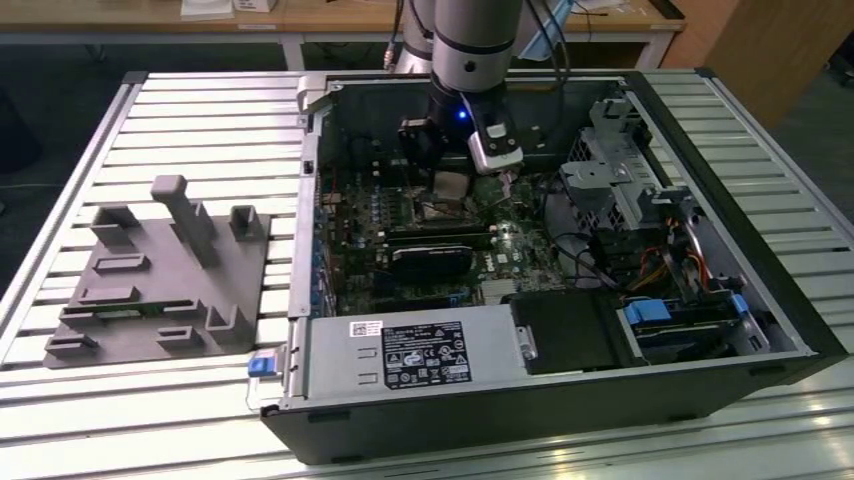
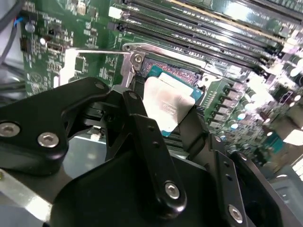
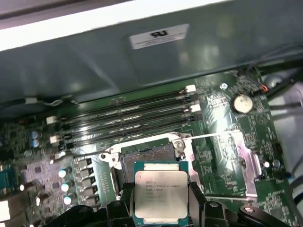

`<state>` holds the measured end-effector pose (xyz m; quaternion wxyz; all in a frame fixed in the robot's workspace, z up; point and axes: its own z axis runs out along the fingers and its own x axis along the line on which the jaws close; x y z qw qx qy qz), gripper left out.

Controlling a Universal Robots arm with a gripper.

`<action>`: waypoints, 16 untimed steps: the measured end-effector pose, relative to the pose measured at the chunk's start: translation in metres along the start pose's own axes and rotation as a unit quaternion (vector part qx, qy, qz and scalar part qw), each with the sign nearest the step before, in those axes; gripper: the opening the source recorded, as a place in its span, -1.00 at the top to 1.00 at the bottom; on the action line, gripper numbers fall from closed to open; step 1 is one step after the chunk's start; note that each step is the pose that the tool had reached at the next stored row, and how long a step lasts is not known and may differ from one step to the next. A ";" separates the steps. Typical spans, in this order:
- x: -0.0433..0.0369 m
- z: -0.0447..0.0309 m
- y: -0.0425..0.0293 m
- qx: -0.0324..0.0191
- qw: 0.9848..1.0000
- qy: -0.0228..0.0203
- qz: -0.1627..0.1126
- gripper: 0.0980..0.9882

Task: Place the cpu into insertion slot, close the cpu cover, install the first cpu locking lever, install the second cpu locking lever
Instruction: 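Place the cpu into insertion slot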

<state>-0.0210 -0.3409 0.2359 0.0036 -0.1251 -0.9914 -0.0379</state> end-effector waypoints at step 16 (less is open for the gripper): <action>0.0000 0.0016 -0.0001 0.000 0.991 -0.011 0.133 0.00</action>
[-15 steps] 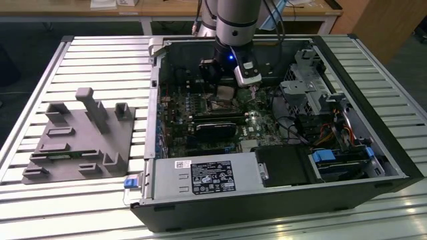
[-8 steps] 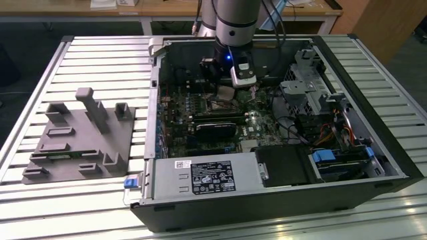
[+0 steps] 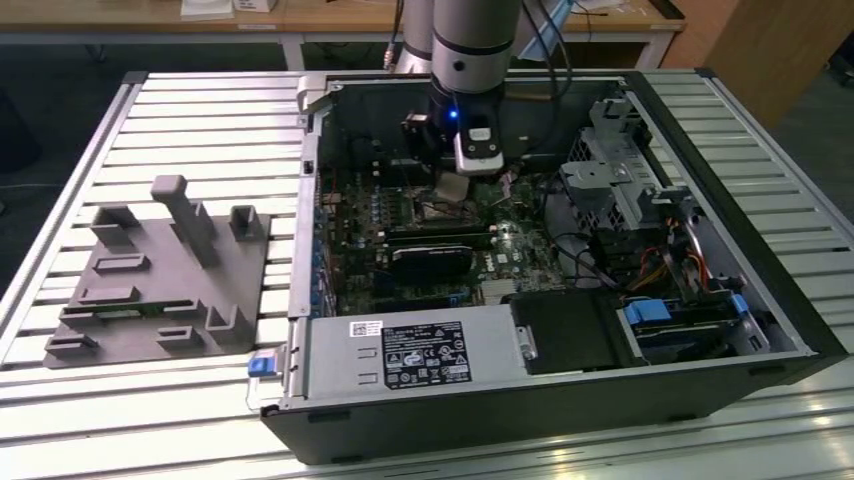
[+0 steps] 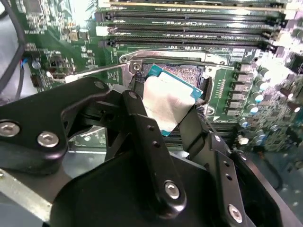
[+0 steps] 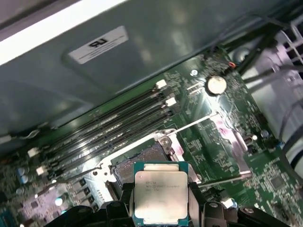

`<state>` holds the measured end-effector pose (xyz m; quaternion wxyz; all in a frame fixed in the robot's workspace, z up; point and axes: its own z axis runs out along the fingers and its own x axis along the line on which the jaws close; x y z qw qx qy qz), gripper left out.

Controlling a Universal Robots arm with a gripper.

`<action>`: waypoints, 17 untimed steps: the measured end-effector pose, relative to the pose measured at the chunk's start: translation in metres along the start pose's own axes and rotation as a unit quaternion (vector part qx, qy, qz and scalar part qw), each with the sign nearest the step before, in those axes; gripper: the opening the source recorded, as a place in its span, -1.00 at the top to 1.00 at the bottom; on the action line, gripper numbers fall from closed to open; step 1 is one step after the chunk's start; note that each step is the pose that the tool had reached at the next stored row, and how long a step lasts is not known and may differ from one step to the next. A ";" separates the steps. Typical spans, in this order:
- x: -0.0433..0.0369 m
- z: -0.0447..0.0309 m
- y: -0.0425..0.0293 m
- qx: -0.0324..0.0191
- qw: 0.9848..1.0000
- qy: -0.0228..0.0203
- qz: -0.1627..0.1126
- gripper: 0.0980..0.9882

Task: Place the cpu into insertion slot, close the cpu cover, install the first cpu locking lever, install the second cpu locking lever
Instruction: 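Place the cpu into insertion slot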

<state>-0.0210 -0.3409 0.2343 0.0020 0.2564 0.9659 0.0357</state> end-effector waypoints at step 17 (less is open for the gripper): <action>0.0000 0.0007 -0.0001 0.004 0.994 -0.011 0.108 0.00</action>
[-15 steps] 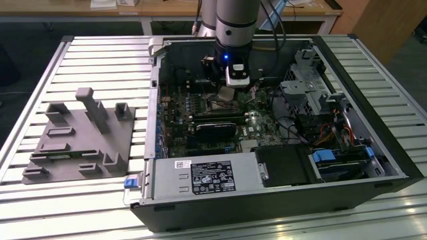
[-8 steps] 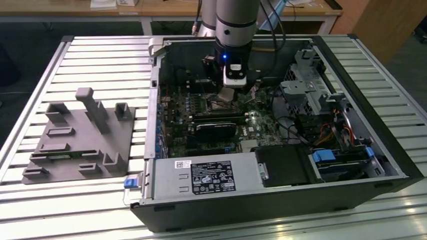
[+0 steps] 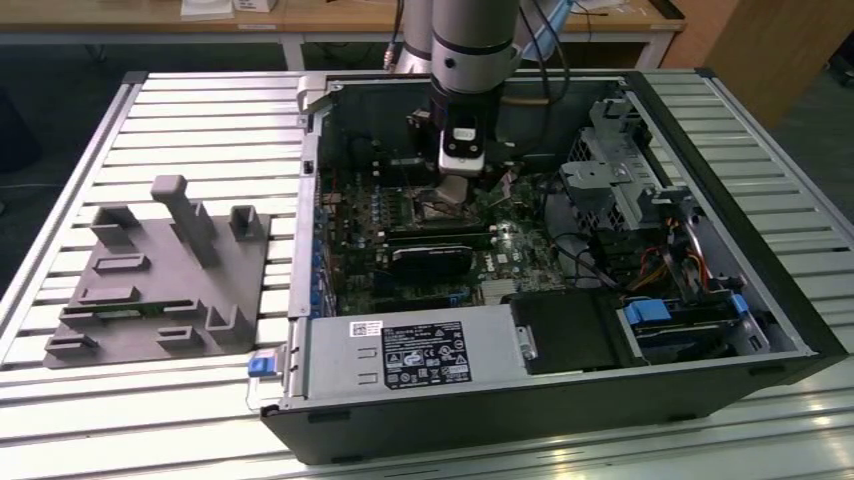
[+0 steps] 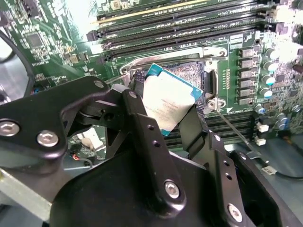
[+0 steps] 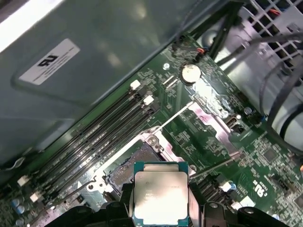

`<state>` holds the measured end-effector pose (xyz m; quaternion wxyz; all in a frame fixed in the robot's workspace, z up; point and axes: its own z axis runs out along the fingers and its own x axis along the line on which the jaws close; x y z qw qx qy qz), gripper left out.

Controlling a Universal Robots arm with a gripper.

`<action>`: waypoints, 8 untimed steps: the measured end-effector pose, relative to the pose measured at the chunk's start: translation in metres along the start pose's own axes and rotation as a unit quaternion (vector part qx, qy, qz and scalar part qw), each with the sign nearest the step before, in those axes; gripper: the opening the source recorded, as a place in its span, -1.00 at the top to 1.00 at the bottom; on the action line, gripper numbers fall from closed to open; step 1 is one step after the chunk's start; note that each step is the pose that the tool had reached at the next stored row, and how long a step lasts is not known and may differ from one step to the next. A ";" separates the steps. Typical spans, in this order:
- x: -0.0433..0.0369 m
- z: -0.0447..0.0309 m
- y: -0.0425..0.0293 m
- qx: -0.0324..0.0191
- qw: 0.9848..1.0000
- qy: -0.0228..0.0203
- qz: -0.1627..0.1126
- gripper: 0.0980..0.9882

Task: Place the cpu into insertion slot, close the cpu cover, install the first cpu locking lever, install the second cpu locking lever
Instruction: 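Place the cpu into insertion slot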

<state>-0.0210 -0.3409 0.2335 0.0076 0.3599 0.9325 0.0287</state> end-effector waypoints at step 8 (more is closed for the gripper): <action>0.0000 0.0003 0.0000 0.001 0.999 -0.004 0.046 0.00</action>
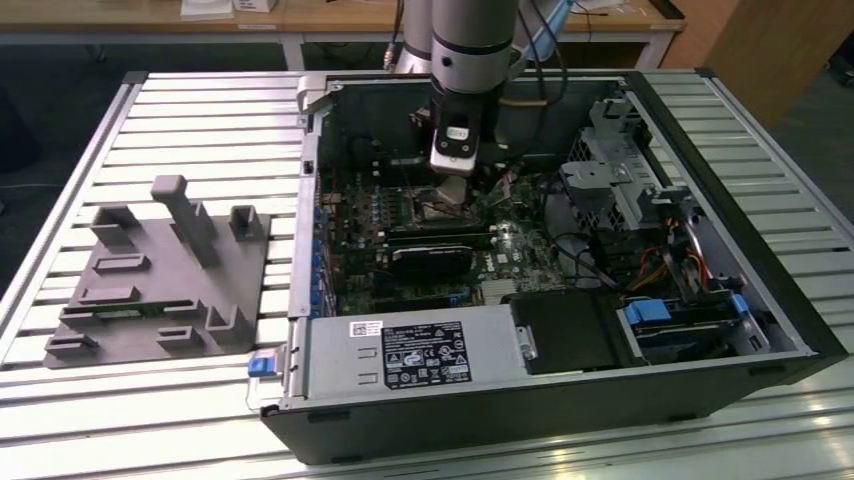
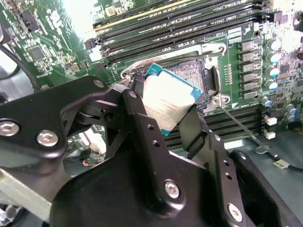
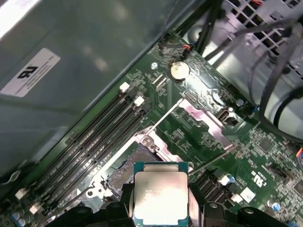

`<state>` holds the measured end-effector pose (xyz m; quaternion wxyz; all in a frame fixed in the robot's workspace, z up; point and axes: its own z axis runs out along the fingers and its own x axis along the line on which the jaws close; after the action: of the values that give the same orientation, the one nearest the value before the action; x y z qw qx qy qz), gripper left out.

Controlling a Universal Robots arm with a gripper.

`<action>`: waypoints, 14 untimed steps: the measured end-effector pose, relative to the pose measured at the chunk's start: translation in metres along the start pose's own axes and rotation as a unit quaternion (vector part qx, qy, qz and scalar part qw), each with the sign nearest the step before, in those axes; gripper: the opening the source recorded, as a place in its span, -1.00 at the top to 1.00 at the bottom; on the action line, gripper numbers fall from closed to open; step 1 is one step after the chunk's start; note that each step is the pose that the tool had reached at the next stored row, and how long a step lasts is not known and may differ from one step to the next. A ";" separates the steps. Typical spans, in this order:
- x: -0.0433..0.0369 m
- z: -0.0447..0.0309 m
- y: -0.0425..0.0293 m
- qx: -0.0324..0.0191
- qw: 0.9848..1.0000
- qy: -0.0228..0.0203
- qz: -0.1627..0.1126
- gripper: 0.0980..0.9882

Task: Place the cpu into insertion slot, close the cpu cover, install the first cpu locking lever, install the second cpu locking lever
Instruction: 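Place the cpu into insertion slot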

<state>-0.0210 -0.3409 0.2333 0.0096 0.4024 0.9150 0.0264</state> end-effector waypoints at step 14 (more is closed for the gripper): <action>0.0000 0.0009 0.0000 0.001 0.996 -0.006 0.086 0.00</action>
<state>-0.0210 -0.3409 0.2324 0.0124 0.4793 0.8772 0.0241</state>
